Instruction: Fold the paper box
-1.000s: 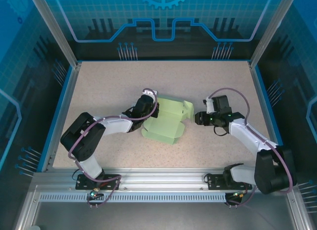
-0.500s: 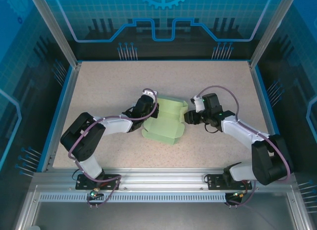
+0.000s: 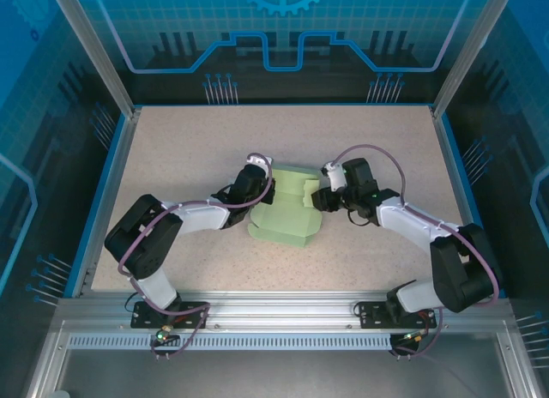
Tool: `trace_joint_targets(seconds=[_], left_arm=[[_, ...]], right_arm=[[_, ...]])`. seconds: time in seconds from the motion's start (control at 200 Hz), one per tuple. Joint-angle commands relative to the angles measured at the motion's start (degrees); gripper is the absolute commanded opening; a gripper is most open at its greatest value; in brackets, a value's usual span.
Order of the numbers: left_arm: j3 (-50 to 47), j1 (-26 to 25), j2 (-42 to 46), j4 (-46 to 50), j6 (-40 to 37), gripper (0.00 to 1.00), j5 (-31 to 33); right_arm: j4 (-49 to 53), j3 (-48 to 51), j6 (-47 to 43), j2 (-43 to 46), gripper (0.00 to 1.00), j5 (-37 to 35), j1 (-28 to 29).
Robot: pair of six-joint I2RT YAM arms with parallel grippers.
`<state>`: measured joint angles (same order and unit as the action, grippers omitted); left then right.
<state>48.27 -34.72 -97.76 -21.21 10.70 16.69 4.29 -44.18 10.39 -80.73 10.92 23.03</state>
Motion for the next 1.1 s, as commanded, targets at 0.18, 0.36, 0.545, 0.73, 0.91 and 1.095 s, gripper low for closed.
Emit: trace_joint_targets(seconds=[0.18, 0.36, 0.545, 0.73, 0.91, 1.095], left_arm=[[1.8, -0.7, 2.0, 0.8, 1.3, 0.09, -2.1], [1.7, -0.8, 2.0, 0.9, 1.4, 0.09, -2.2], [1.7, -0.9, 2.1, 0.9, 1.2, 0.09, -2.1], [1.7, -0.9, 2.3, 0.8, 1.3, 0.09, -2.3], [1.7, -1.0, 2.2, 0.8, 1.3, 0.09, -2.3], [1.7, -1.0, 2.1, 0.8, 1.2, 0.09, -2.1]], right_arm=[[-4.4, -3.2, -0.1, -0.8, 0.34, -14.9, 5.5], [-3.6, -3.8, 2.9, -1.8, 0.33, -25.5, 8.1], [-2.3, -5.8, 5.9, -4.8, 0.32, -31.7, 10.2], [0.7, -9.2, 8.7, -7.8, 0.23, -37.3, 11.0], [5.8, -12.4, 10.8, -11.0, 0.15, -45.5, 12.4], [10.0, -14.8, 12.9, -13.9, 0.13, -52.5, 14.3]])
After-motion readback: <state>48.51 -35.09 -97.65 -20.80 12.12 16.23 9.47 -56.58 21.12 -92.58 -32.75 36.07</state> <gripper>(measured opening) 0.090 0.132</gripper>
